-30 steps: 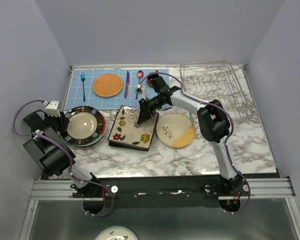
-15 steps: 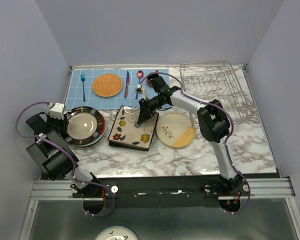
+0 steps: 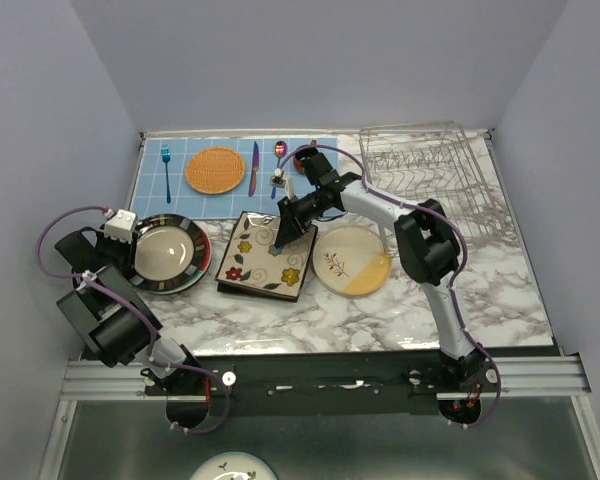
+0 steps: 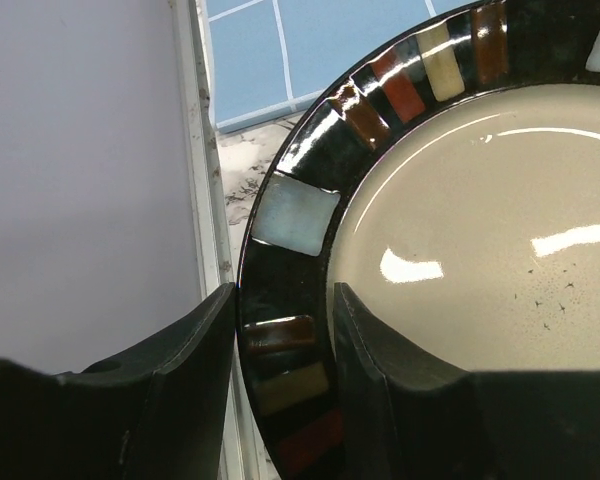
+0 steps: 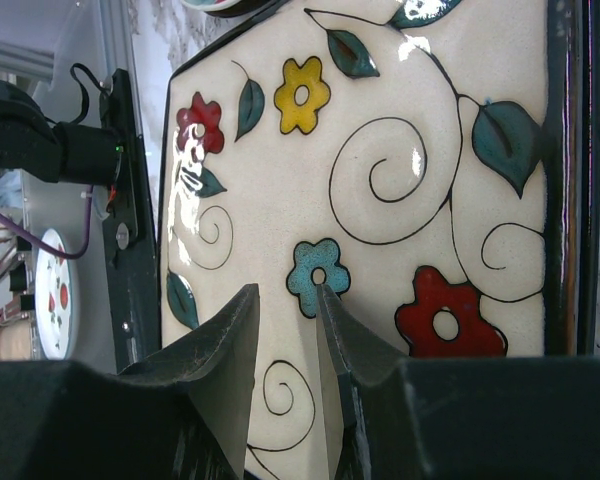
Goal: Unload the plates from the dish rack
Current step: Place the plate at the center of the board, then reset both arms
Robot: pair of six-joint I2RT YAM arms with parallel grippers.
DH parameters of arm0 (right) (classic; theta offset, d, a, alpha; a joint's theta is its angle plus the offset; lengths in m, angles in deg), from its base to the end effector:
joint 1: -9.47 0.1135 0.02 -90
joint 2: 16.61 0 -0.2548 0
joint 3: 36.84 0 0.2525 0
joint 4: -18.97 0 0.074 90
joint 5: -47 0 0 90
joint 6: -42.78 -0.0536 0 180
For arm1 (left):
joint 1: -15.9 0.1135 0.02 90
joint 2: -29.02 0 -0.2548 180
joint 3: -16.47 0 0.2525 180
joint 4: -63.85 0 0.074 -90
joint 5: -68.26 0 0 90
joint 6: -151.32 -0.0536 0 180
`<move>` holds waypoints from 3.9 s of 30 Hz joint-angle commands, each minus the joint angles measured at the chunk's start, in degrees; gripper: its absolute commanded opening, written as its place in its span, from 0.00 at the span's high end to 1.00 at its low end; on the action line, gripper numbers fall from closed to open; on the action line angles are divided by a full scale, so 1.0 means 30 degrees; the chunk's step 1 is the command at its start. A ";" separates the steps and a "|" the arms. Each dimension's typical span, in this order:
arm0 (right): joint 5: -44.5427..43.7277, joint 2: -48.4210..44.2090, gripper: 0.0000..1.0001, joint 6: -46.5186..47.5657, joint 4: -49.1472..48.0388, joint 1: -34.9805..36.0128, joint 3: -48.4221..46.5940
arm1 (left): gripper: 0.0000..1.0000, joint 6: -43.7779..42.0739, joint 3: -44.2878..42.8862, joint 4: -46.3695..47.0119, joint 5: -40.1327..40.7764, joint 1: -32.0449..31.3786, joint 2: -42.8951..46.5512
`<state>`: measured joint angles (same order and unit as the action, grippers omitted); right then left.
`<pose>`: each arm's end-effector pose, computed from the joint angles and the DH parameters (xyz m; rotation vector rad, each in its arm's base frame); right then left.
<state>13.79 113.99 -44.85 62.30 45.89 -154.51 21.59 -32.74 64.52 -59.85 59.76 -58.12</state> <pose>0.3671 0.3266 0.1645 -1.2036 2.1980 1.4978 0.2384 0.1833 0.1424 0.2757 2.0522 0.1488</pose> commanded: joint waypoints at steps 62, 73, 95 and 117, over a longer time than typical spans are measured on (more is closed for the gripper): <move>-0.0767 -0.0410 0.63 -0.0028 -0.0310 0.0310 -0.0106 | 0.01 -0.1672 0.0865 -0.7587 0.2596 -0.1376 0.1738; -0.4895 -0.2079 0.60 0.0293 0.0071 0.0310 -0.0253 | 0.01 0.0964 -0.0570 -0.7969 0.1863 -0.2165 0.4197; -1.8455 -0.8021 0.50 0.1232 -0.0658 -0.0654 -0.0021 | 0.01 0.8462 -0.3794 -0.7712 0.2242 -0.3835 0.7627; -2.4465 -1.2802 0.32 -0.0146 -0.2126 -0.6106 0.3643 | 0.01 1.3592 -0.6664 -0.3399 1.0240 -1.2040 0.6369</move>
<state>-52.33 78.83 -43.86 56.75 27.73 -144.35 61.22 -51.28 50.58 -36.57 26.54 -38.99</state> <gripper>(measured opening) 0.678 0.987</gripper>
